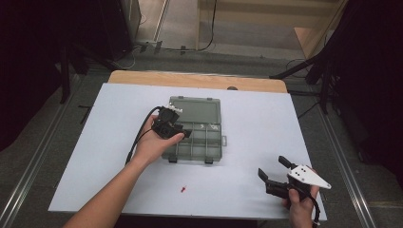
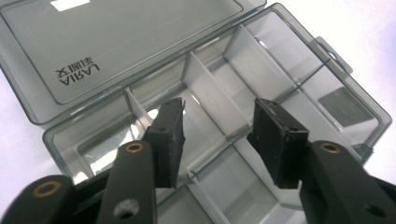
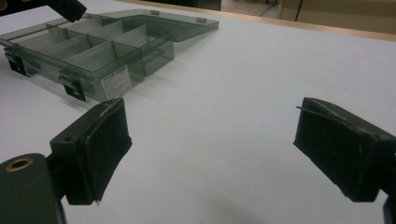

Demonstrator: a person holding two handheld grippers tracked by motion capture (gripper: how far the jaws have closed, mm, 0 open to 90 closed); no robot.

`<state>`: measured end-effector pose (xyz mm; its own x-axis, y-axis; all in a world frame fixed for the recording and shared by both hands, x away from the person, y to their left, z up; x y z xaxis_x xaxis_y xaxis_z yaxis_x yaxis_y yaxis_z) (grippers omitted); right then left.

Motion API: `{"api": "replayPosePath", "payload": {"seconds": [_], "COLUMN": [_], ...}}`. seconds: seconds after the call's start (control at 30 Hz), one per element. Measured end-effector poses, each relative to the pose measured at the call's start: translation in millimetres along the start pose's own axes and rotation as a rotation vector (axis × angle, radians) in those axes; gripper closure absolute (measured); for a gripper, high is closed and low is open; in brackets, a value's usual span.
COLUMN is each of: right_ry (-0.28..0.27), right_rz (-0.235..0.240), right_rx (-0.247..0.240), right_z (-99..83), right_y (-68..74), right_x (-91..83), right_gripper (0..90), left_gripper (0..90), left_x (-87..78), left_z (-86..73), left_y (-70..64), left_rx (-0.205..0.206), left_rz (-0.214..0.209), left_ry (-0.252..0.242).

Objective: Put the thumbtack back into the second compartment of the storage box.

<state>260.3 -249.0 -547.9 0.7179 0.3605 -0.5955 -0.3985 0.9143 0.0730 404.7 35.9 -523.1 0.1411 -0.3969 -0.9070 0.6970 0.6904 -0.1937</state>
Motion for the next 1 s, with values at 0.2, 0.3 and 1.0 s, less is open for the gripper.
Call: {"api": "replayPosePath", "payload": {"seconds": [0.2,0.3,1.0], "right_ry": [0.0,0.002,0.001], "right_rz": [0.0,0.002,0.001], "right_rx": [0.001,0.004,0.003], "right_z": [0.2,0.0,0.2], "right_y": [0.2,0.9,0.8], "right_x": [-0.2,-0.1,0.1], "right_gripper": [10.3,10.3,10.3], "left_gripper": [38.2,32.7,0.0], "left_x": [-3.3,-7.4,-23.1], "left_z": [-6.3,-8.0,-28.6], "left_y": [-1.7,-4.8,-24.8], "left_rx": [0.017,0.024,0.071], "left_rz": [0.023,0.012,-0.024], "left_ry": [0.006,-0.008,-0.025]}}
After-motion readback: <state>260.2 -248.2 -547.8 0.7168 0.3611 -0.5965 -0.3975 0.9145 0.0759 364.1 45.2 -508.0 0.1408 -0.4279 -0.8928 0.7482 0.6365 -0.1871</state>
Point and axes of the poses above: each handheld gripper's, and its own axes: x roughly forward along the jaws, z roughly out of its top, y roughly to its left, the point moved 10 cm from there along x, roughly forward along the jaws, and after that the axes turned 14 degrees about y, right-handed, at the moved point
